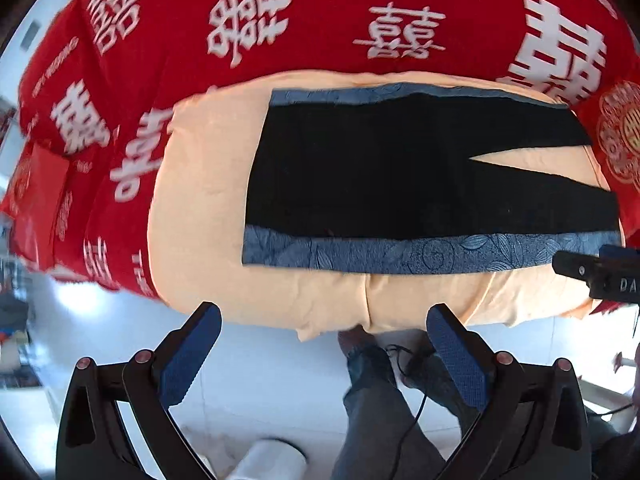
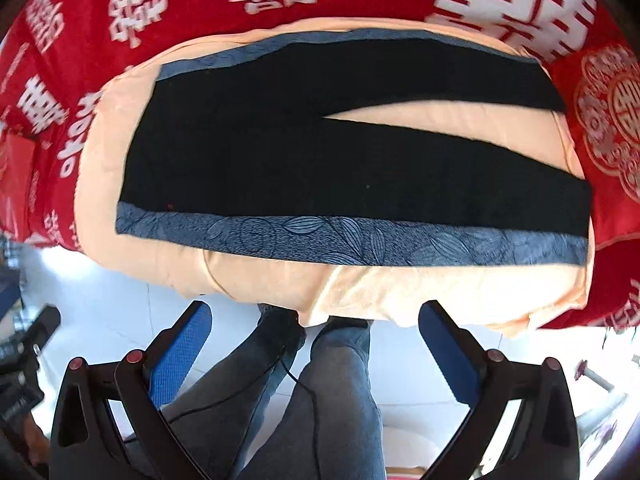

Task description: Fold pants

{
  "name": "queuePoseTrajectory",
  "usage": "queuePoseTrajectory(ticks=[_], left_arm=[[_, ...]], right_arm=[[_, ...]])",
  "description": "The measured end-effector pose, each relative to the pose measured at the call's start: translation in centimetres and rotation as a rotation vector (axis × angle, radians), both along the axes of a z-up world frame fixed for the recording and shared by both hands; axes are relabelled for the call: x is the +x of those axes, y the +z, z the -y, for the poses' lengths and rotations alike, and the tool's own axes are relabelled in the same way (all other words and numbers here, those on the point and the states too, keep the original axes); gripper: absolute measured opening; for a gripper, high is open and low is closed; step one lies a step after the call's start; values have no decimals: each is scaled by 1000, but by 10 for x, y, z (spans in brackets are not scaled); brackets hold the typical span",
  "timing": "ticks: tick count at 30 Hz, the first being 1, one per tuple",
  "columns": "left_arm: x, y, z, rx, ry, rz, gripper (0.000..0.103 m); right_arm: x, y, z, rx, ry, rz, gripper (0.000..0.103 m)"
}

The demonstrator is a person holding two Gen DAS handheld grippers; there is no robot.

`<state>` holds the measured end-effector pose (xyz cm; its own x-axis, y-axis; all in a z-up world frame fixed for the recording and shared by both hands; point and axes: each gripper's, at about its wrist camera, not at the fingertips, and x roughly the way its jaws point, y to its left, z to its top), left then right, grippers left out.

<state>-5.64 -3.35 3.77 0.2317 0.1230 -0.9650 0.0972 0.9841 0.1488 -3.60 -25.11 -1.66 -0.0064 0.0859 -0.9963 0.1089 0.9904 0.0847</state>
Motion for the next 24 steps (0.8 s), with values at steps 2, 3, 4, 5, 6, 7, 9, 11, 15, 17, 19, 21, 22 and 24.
queuePoseTrajectory(ticks=[2, 3, 4, 5, 6, 7, 9, 11, 15, 17, 19, 21, 22, 24], left_arm=[[7, 6, -7, 3, -19, 39, 103], [10, 7, -11, 0, -22, 50, 103], [14, 7, -15, -5, -25, 54, 103], [18, 5, -21, -8, -26, 50, 103], [21, 3, -25, -10, -23, 43, 103], [25, 3, -32, -7, -17, 42, 103], [29, 6, -41, 2, -2, 61, 103], [32, 9, -48, 0, 7, 79, 103], [37, 4, -55, -15, -4, 69, 103], [40, 2, -56, -17, -12, 67, 103], [42, 2, -57, -17, -13, 68, 103], [45, 2, -56, -24, -14, 68, 103], [47, 2, -56, -27, -14, 67, 103], [50, 0, -54, -29, -18, 62, 103]], right_arm=[[2, -1, -2, -4, -17, 4, 103], [4, -2, -4, -10, -24, 6, 103], [6, -3, -8, -12, -33, 9, 103], [8, -3, -11, -12, -39, 14, 103], [10, -3, -14, -12, -44, 21, 103], [11, -3, -17, -11, -48, 27, 103], [14, -2, -25, -4, -58, 33, 103], [17, -1, -31, -4, -61, 39, 103], [22, 2, -39, -15, -74, 51, 103], [22, 3, -40, -20, -83, 50, 103], [23, 4, -40, -25, -90, 54, 103], [22, 7, -40, -33, -98, 66, 103], [22, 8, -39, -36, -102, 66, 103], [20, 8, -36, -42, -116, 61, 103]])
